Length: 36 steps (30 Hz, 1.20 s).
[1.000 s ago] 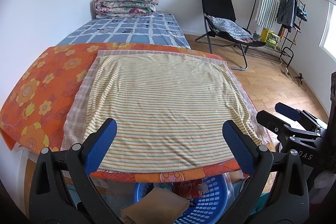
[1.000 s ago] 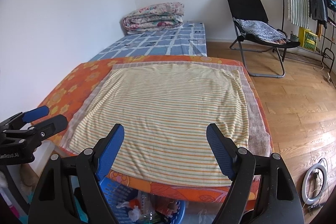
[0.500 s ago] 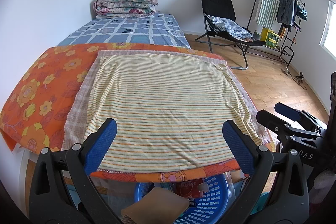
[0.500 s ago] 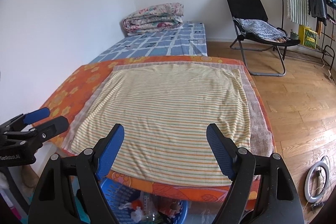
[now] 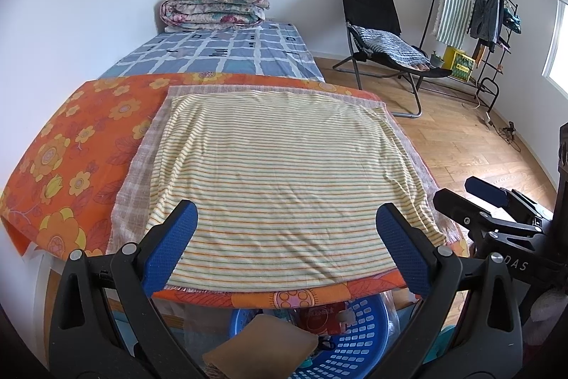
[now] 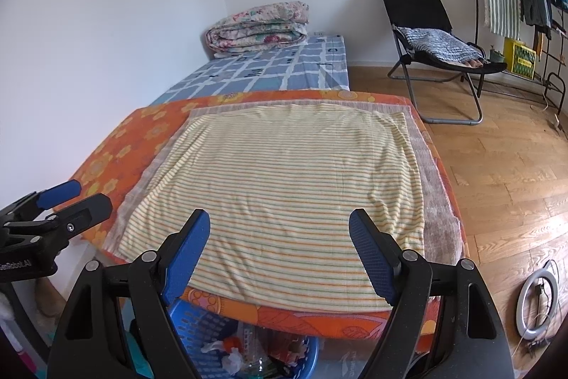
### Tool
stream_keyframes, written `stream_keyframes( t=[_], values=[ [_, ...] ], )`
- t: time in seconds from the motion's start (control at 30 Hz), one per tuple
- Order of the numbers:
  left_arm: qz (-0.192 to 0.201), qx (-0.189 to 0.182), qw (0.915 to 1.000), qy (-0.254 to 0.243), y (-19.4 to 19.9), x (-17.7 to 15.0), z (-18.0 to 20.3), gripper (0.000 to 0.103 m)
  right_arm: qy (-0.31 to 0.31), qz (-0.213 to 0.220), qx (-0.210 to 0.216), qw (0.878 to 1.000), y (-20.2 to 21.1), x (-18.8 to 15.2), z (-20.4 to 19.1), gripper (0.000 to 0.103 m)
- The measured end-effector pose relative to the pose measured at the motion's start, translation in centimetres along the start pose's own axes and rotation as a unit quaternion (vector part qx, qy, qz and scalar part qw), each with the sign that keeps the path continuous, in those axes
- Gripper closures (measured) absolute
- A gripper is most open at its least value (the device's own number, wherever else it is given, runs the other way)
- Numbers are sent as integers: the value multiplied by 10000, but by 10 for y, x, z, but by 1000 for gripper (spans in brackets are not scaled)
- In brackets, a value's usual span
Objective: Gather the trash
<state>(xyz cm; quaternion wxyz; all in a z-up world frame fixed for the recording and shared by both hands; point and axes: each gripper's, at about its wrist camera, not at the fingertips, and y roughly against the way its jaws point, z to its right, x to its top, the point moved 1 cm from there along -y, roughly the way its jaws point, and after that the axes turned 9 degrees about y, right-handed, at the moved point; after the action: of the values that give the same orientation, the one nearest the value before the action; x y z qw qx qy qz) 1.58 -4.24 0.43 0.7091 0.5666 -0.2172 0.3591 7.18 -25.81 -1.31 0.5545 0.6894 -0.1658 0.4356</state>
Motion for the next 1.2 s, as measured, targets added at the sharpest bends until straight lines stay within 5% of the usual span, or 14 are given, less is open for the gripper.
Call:
stream_keyframes(
  t=[1.2],
  values=[
    [-166,4,9999,11,3,-9,-22,1,-225,-74,62,9997,-5,-6,1,22]
  ],
)
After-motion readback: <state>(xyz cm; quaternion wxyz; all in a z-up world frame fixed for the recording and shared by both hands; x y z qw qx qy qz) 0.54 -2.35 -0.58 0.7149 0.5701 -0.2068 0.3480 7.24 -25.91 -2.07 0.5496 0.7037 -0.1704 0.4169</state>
